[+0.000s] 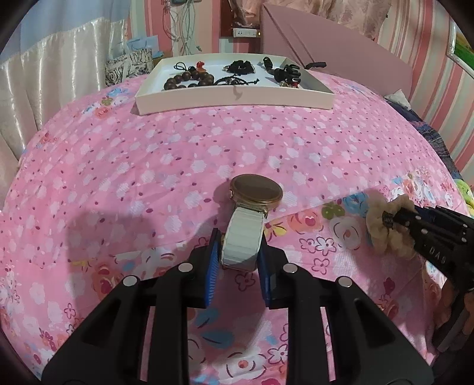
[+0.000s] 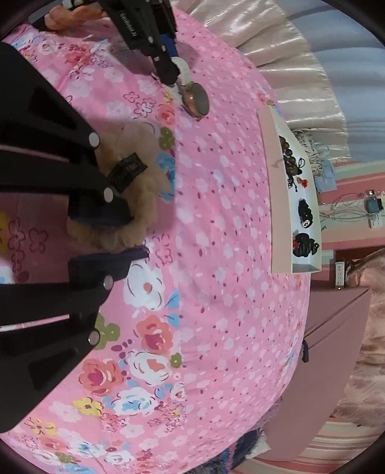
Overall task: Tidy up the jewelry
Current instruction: 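Grasp the white-strap watch with the left tool while the right tool grasps the beige scrunchie, then carry the watch and beige scrunchie into the tray and open both tools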
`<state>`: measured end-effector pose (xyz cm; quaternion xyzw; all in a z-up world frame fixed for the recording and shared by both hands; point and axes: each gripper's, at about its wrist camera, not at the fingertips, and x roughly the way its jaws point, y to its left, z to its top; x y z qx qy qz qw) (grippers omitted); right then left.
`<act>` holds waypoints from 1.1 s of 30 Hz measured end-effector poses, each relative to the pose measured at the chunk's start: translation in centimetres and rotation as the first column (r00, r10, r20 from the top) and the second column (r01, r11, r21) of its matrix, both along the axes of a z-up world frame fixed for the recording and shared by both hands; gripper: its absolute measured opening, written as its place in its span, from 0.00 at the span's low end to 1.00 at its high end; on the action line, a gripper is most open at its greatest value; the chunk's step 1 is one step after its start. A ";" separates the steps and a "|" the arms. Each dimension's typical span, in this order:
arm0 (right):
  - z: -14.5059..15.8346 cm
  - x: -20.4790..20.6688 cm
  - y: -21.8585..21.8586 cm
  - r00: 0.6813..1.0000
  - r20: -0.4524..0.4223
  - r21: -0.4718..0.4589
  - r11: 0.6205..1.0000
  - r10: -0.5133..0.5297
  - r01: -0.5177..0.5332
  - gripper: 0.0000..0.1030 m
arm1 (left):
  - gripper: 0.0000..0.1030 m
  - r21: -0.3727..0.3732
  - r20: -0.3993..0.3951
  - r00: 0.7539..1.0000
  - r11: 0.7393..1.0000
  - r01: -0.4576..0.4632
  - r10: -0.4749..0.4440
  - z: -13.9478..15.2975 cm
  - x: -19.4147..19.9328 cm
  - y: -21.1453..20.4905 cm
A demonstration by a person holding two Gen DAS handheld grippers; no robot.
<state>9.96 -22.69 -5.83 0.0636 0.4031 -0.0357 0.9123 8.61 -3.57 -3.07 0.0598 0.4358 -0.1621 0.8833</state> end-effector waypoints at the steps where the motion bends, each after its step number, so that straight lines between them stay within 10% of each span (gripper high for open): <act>1: 0.0 0.0 -0.1 1.000 0.002 0.009 1.000 -0.001 0.001 0.12 | 0.21 0.001 0.005 1.000 1.000 0.000 0.000 0.1 -0.1 0.1; 33: 6.1 4.1 0.0 0.996 0.087 -0.016 0.999 0.029 -0.027 0.11 | 0.17 -0.038 0.132 0.990 0.998 -0.048 0.053 7.8 2.1 1.6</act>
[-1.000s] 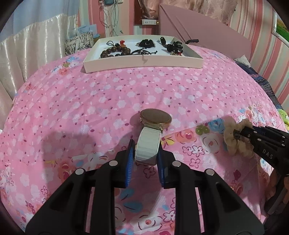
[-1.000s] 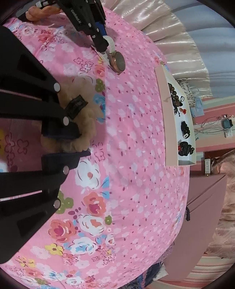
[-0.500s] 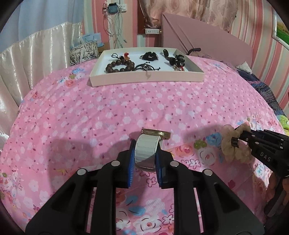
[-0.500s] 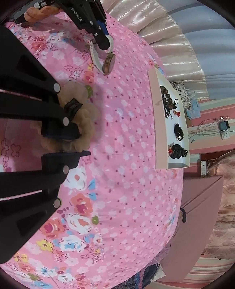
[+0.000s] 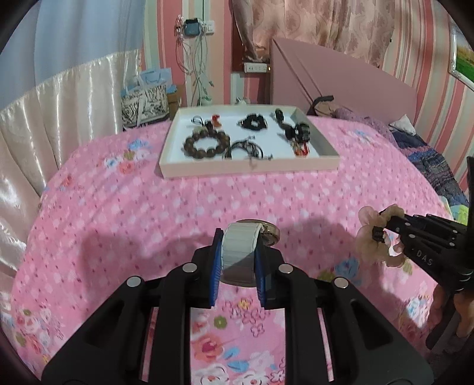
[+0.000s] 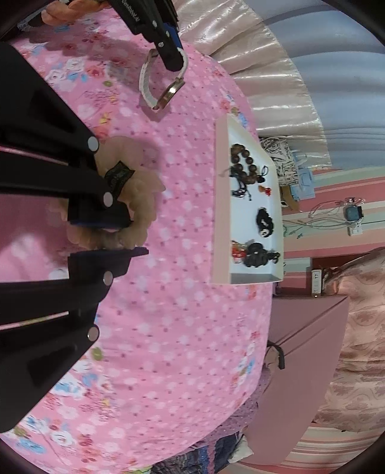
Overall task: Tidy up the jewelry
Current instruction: 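Carry the watch and beige scrunchie into the tray and open both tools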
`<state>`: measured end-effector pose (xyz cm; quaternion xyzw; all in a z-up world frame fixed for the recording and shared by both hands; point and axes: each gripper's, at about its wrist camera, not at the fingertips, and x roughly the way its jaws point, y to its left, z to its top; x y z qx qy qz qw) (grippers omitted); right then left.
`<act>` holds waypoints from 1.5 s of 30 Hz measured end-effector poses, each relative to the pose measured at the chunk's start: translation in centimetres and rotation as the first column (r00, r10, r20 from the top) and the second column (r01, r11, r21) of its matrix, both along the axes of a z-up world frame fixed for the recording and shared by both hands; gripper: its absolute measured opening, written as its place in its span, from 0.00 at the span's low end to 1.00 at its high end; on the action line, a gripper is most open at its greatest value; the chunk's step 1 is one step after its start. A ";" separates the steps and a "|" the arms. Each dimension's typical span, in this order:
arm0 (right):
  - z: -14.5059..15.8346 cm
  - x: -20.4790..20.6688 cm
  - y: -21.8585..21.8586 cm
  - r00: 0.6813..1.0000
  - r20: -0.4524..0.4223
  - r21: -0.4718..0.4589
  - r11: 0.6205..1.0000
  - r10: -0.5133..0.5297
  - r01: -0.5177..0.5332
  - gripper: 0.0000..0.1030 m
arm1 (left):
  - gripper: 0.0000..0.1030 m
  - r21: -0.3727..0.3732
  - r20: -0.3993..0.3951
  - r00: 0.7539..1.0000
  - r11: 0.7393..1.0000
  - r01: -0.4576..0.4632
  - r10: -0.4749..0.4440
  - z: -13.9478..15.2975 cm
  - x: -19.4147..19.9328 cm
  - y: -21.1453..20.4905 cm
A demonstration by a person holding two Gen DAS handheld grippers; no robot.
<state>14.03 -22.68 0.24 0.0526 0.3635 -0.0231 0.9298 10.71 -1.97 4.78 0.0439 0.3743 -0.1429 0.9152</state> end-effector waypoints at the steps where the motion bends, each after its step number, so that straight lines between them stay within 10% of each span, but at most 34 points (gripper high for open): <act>1: 0.2 0.3 -0.1 1.000 0.003 0.001 1.000 0.000 0.000 0.11 | 0.17 -0.004 0.007 1.000 1.000 -0.002 0.002 0.5 0.3 0.1; 22: 9.7 12.2 -0.6 0.987 0.161 0.038 0.999 -0.028 0.022 0.11 | 0.17 -0.140 0.088 0.995 0.990 -0.025 0.037 9.9 10.1 0.6; 38: 2.1 18.4 -3.9 0.986 0.064 0.098 0.984 -0.152 0.146 0.11 | 0.17 -0.053 -0.069 0.991 0.991 -0.120 0.116 -1.7 20.9 1.3; 45: -0.2 19.4 -3.5 0.990 0.021 0.091 0.986 -0.140 0.137 0.11 | 0.17 -0.042 -0.034 0.990 0.990 -0.135 0.134 -2.5 21.2 1.5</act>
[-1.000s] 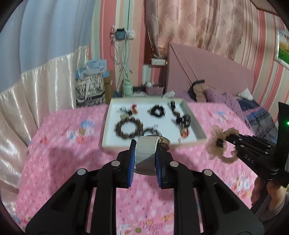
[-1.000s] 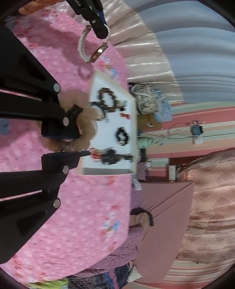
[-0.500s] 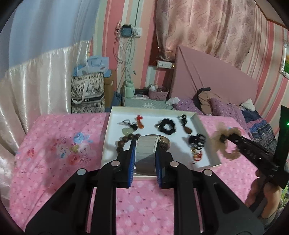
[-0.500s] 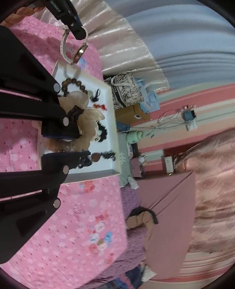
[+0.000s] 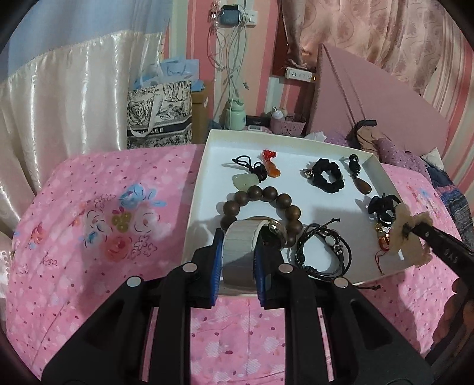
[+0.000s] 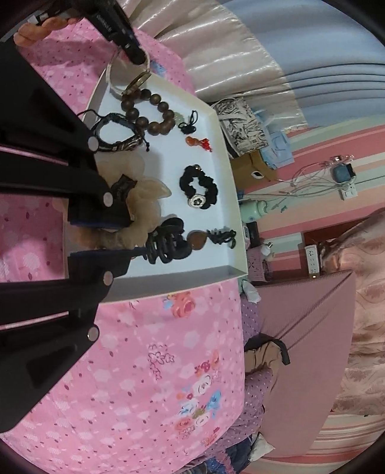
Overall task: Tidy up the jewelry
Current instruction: 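Carry the watch and beige scrunchie into the tray and open both tools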
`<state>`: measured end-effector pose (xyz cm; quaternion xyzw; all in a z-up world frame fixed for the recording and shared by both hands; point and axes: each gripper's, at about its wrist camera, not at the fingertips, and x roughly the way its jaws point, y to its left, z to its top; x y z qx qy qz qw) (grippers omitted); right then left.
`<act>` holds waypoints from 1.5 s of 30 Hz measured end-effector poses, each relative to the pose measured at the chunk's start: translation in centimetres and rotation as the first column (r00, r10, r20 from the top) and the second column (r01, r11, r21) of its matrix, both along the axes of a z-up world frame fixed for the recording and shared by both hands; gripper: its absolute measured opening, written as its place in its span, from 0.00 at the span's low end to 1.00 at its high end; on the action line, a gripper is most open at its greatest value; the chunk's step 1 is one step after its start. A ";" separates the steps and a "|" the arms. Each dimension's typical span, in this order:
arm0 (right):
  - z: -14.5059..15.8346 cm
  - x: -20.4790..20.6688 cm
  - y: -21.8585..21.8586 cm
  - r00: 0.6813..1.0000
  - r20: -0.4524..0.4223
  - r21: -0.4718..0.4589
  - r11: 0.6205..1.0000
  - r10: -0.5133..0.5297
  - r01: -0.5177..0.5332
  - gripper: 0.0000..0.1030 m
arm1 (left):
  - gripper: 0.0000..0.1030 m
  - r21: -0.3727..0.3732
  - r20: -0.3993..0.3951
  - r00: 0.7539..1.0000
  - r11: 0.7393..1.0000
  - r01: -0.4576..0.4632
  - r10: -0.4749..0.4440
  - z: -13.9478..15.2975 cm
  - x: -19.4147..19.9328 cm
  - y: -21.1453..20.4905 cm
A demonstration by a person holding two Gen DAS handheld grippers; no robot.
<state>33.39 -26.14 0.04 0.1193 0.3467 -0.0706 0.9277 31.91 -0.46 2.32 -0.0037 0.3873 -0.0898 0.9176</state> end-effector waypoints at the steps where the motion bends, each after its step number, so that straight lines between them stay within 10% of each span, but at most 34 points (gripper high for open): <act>1: -0.2 0.1 0.1 1.000 -0.002 -0.005 1.000 0.000 0.000 0.11 | 0.17 0.005 0.006 1.000 1.000 0.000 0.000 -0.2 0.0 -0.1; 45: -3.3 1.4 0.2 0.997 -0.077 -0.008 1.000 0.021 -0.022 0.11 | 0.14 0.007 -0.038 0.999 1.000 -0.010 0.010 -1.5 0.1 2.9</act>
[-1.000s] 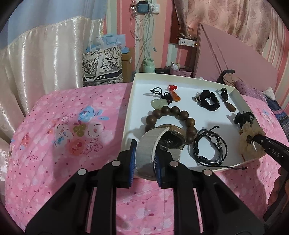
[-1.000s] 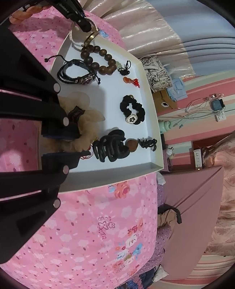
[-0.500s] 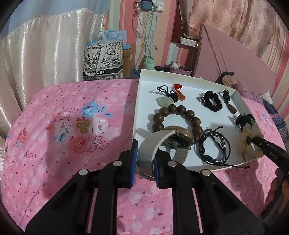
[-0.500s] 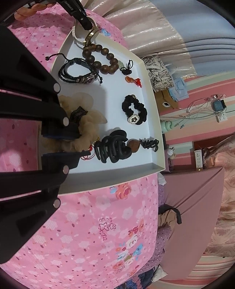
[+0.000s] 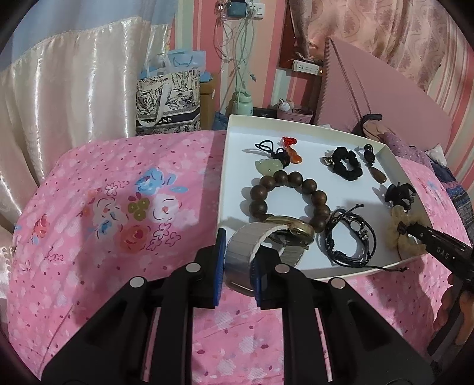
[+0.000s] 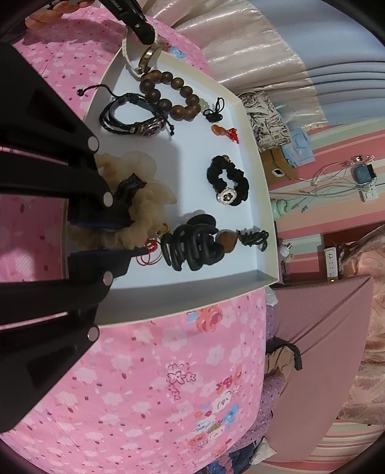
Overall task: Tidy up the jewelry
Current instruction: 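Carry the watch and beige scrunchie into the tray and open both tools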
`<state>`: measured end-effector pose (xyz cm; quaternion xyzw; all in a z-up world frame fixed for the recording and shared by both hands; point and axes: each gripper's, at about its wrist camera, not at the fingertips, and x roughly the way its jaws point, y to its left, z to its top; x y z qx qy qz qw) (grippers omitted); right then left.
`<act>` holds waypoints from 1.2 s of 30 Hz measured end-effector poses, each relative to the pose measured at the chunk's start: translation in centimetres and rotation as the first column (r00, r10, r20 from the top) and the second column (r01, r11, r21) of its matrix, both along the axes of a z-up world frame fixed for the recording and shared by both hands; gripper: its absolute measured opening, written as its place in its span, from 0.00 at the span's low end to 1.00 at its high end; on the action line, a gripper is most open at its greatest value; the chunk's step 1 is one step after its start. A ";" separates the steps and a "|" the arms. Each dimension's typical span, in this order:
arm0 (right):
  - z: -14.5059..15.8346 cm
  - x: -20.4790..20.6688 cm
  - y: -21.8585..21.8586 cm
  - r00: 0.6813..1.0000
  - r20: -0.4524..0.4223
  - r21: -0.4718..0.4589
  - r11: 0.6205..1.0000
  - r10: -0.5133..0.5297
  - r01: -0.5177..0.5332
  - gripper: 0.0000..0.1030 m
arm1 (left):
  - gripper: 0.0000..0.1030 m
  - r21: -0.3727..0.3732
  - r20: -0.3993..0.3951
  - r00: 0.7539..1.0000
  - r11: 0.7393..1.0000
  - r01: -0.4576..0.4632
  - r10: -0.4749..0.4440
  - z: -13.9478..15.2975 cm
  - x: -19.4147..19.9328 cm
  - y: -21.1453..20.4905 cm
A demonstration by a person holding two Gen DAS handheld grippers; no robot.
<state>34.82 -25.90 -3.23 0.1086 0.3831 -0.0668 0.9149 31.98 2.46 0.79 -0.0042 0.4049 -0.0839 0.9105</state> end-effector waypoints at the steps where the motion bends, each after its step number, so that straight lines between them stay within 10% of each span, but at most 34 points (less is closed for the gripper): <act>1: 0.0 0.0 0.0 1.000 -0.001 -0.002 1.000 -0.001 0.001 0.11 | 0.14 0.002 -0.001 1.000 1.000 -0.005 0.005 -0.1 0.1 0.1; 28: -0.2 -0.1 1.0 0.999 -0.016 -0.062 0.998 0.028 -0.029 0.14 | 0.14 0.098 0.012 0.999 0.994 -0.039 0.038 -0.9 0.4 -0.5; 36: 0.8 -0.6 0.4 1.000 0.012 -0.027 0.999 0.023 -0.022 0.54 | 0.56 0.074 0.012 0.999 0.996 -0.051 0.050 -0.2 -0.2 -0.2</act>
